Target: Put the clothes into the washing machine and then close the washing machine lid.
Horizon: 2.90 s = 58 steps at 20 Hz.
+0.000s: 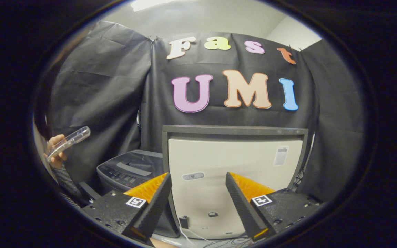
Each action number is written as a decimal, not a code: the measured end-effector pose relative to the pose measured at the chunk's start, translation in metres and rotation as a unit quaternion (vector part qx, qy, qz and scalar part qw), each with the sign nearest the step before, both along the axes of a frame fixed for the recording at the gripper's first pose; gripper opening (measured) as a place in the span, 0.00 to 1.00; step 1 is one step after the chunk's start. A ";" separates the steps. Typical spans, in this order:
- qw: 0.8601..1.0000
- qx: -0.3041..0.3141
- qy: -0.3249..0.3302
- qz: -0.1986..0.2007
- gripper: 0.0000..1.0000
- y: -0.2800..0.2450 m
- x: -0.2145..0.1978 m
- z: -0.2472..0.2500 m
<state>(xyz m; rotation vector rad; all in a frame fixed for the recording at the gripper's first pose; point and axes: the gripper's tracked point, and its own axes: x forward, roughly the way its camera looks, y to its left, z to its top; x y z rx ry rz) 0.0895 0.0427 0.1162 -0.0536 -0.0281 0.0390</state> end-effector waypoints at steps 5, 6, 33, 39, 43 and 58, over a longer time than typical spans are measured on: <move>1.000 -0.002 0.001 -0.007 0.96 -0.008 -0.007 -0.006; 1.000 0.001 0.004 -0.008 0.96 -0.011 -0.008 -0.007; 0.999 0.039 -0.016 -0.027 0.98 -0.066 -0.033 -0.078; 0.998 0.061 -0.025 -0.012 0.97 -0.056 -0.018 -0.095; 0.998 0.069 -0.007 0.000 0.96 -0.048 -0.013 -0.114; 0.996 0.036 0.067 -0.045 0.96 -0.060 -0.036 -0.158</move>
